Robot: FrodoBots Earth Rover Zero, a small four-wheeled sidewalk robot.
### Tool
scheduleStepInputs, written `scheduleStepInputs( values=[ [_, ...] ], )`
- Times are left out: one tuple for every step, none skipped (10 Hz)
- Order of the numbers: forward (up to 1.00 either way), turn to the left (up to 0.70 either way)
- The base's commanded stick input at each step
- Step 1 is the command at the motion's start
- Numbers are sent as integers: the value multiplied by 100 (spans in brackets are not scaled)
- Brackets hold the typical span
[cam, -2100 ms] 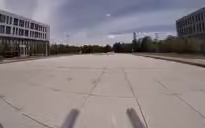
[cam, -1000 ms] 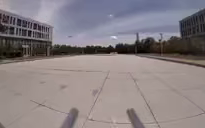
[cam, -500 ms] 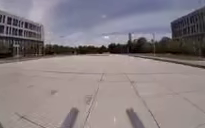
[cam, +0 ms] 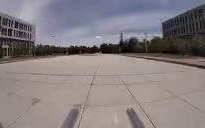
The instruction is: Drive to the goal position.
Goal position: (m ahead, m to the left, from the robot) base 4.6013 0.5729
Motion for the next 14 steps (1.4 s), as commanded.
scheduleStepInputs(
  values=[
    [50,0],
    [50,0],
    [50,0],
    [50,0],
    [50,0],
    [50,0],
    [50,0],
    [50,0],
    [50,0],
    [50,0],
    [50,0],
    [50,0],
    [50,0],
    [50,0]
  ],
)
